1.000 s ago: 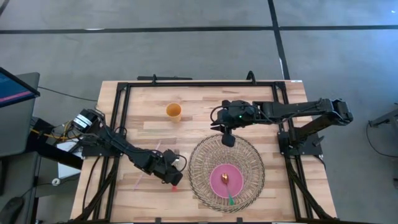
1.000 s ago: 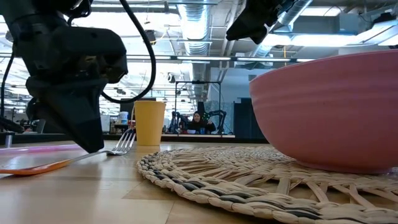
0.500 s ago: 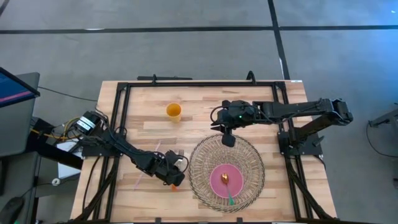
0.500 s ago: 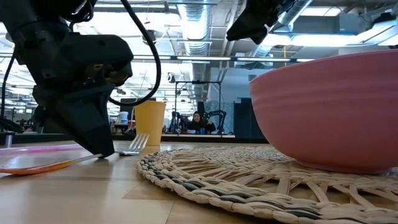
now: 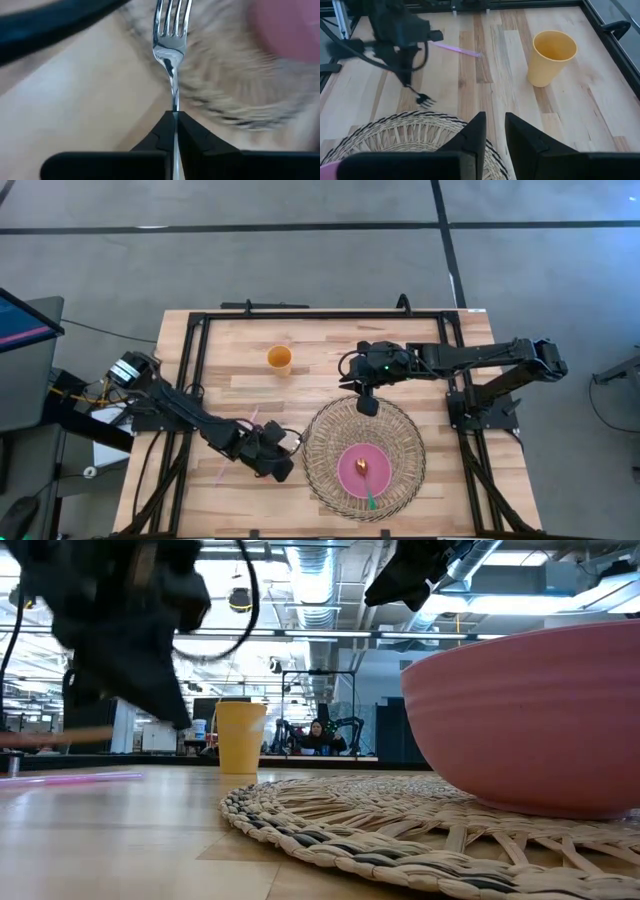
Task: Pick & Place Utensil
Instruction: Put the white and orange fork into the pink bowl
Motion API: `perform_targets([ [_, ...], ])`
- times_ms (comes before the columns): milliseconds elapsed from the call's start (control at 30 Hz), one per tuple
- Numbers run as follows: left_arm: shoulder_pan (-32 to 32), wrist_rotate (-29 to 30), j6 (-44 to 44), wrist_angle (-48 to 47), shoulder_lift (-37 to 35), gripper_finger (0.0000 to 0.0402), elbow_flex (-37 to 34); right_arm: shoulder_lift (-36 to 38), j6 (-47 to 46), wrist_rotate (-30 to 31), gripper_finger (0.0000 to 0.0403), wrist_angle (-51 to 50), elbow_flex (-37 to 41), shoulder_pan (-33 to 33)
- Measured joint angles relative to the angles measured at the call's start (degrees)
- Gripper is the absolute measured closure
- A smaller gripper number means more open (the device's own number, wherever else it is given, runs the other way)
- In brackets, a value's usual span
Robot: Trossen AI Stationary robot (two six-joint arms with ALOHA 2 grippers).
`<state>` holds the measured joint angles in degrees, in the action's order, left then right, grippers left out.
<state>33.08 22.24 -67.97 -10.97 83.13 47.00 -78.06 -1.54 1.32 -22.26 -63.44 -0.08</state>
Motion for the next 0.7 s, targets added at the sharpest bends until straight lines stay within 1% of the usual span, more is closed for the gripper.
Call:
perform_targets([
  [133,-0.11,-0.47,0.02,5.92,-3.69,0.0392,0.0,0.0,0.0,-0.02,0.0337,0.0,0.0,0.0],
  [233,-0.81,-4.43,-2.27,12.55,-5.6,0.0394,0.13,0.0,0.0,0.0,0.0337,0.0,0.0,0.0],
  [333,-1.82,-8.74,-4.38,17.71,-5.95,0.0394,0.15,0.0,0.0,0.0,0.0337,0.0,0.0,0.02],
  [500,-4.98,-13.18,-10.75,20.21,-5.42,0.0394,0.15,0.0,0.0,-0.02,0.0337,-0.02,0.0,0.11],
  [600,-6.98,-14.46,-15.3,21.33,-5.4,0.0393,0.15,0.0,0.0,-0.02,0.0337,-0.01,0.0,0.11],
  [700,-8.85,-16.22,-17.4,24.49,-5.4,0.0393,0.15,0.0,0.0,-0.02,0.0337,-0.02,0.0,0.11],
])
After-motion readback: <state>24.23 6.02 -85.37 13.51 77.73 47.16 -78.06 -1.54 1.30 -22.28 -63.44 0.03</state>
